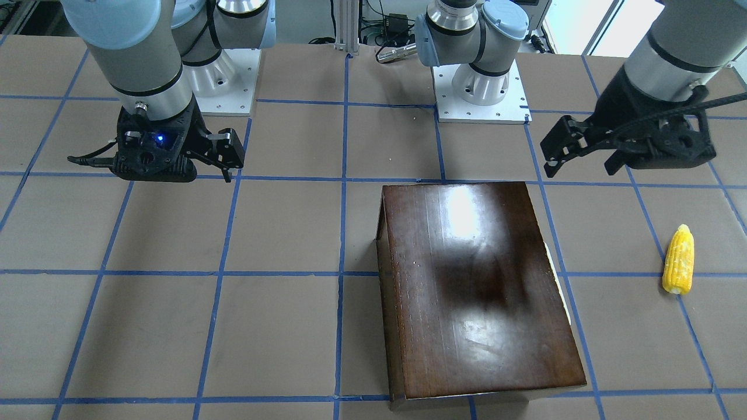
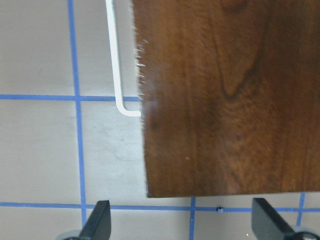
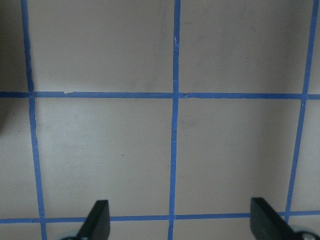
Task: Open drawer and put corn inside
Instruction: 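Move the left gripper down beside the cabinet toward the white drawer handle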
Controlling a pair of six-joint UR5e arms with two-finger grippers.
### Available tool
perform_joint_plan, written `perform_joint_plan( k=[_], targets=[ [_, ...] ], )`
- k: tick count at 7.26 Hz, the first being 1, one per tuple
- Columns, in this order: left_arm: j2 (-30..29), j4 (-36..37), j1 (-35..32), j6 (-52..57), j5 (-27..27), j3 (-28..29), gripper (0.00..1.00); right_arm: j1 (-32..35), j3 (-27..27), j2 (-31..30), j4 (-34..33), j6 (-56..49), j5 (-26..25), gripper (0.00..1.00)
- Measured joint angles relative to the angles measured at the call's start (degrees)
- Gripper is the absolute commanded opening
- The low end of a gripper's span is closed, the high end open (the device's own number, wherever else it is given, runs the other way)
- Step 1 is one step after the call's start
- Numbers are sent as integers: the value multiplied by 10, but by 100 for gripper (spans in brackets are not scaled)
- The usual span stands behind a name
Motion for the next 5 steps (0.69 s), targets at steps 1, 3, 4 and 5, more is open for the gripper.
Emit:
perform_joint_plan(
  k=[1, 3, 4, 5],
  targets=[
    [-10, 3, 40, 50, -13, 10, 100, 0, 0, 0, 0, 0, 0, 100],
    [-41, 18, 110, 158, -46, 14, 100, 0, 0, 0, 0, 0, 0, 100],
    [-63, 42, 124, 191, -52, 12, 100, 0, 0, 0, 0, 0, 0, 100],
    [-88, 64, 129, 203, -66, 11, 100, 0, 0, 0, 0, 0, 0, 100]
  ],
)
